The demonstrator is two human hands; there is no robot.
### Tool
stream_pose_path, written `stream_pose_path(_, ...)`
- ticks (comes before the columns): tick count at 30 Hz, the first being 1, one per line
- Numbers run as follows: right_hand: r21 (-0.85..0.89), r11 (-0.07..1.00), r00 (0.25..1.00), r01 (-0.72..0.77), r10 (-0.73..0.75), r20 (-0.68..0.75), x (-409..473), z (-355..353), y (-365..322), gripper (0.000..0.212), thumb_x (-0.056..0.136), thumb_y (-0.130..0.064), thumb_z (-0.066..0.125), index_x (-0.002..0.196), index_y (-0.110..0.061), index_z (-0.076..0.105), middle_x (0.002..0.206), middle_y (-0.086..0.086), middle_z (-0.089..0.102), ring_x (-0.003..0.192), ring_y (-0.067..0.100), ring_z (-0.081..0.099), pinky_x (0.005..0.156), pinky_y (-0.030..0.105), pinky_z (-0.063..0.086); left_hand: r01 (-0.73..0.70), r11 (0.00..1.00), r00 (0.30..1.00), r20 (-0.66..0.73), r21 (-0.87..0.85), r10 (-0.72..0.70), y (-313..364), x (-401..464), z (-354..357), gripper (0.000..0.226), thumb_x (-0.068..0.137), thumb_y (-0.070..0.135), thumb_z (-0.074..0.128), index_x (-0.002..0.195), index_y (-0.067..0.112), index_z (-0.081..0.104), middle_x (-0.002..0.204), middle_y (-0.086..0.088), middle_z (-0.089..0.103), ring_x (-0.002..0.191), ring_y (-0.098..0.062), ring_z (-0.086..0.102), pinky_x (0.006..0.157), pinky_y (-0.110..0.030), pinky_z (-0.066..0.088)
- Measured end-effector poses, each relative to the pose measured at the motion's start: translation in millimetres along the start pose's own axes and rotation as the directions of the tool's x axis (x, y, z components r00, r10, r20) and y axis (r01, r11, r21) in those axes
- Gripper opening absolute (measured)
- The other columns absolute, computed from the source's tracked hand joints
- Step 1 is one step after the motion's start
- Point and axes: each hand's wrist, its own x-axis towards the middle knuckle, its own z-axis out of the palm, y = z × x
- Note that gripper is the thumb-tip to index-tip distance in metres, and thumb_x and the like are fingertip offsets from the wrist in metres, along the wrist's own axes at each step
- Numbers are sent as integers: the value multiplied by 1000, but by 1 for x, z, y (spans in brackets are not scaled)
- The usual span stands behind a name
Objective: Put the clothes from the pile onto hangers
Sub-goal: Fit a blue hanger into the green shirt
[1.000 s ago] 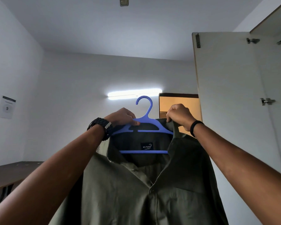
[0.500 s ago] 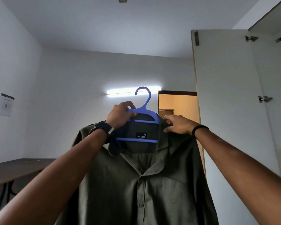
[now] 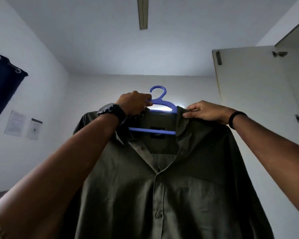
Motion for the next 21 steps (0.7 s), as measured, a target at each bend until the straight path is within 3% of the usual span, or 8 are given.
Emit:
stream_pose_path(5, -62, 997, 995, 45, -51, -85, 13, -12, -18, 25, 87, -43, 63, 96, -21, 69, 92, -4, 66, 92, 18, 61, 90, 34, 48, 80, 997, 996, 45, 15, -81, 1, 17, -23, 30, 101, 38, 38, 122, 25, 54, 119, -10, 56, 107, -30, 54, 80, -33, 36)
stream_pose_path(8, -92, 996, 996, 20, -28, -79, 14, 17, -5, 25, 86, -41, 66, 96, -18, 69, 89, -3, 62, 85, 15, 57, 79, 28, 44, 98, 995, 981, 167, -5, -96, -4, 6, 11, 33, 101, 38, 38, 125, 23, 55, 128, -10, 55, 115, -30, 53, 90, -35, 39)
stream_pose_path(10, -106, 994, 999, -31, 33, 16, 11, 53, 16, 27, 86, -40, 67, 96, -16, 70, 93, -1, 64, 86, 14, 58, 79, 28, 45, 101, 994, 949, 305, -48, -82, -5, -13, 52, 34, 101, 34, 40, 127, 17, 55, 133, -11, 53, 119, -30, 50, 99, -36, 39)
stream_pose_path(12, -106, 988, 980, -112, 127, 156, 0, 99, 43, 21, 86, -38, 67, 90, -18, 71, 97, 1, 67, 91, 17, 61, 86, 32, 48, 146, 984, 882, 464, -105, -82, -3, -46, 102, 35, 101, 25, 41, 130, 10, 54, 136, -14, 51, 123, -30, 48, 102, -35, 37)
stream_pose_path(15, -79, 967, 905, -242, 254, 340, -27, 187, 88, 12, 86, -30, 68, 86, -18, 71, 94, 5, 68, 88, 17, 60, 83, 30, 47, 272, 944, 732, 677, -188, -77, 0, -110, 182, 36, 100, 17, 45, 133, 4, 52, 138, -16, 50, 127, -29, 47, 100, -30, 36)
stream_pose_path(18, -63, 933, 810, -355, 340, 478, -68, 277, 130, 10, 86, -25, 69, 87, -15, 69, 91, 7, 66, 86, 16, 57, 80, 28, 44, 237, 961, 610, 792, -143, -32, 4, -179, 260, 34, 100, 22, 44, 128, 6, 53, 136, -13, 50, 122, -27, 48, 91, -27, 36)
stream_pose_path(21, -108, 897, 699, -429, 405, 589, -111, 355, 167, 9, 85, -22, 71, 88, -14, 70, 90, 4, 65, 87, 15, 56, 81, 26, 43, 255, 957, 479, 878, -139, 0, 15, -248, 334, 29, 98, 21, 46, 122, 8, 56, 128, -13, 56, 116, -30, 53, 91, -30, 38)
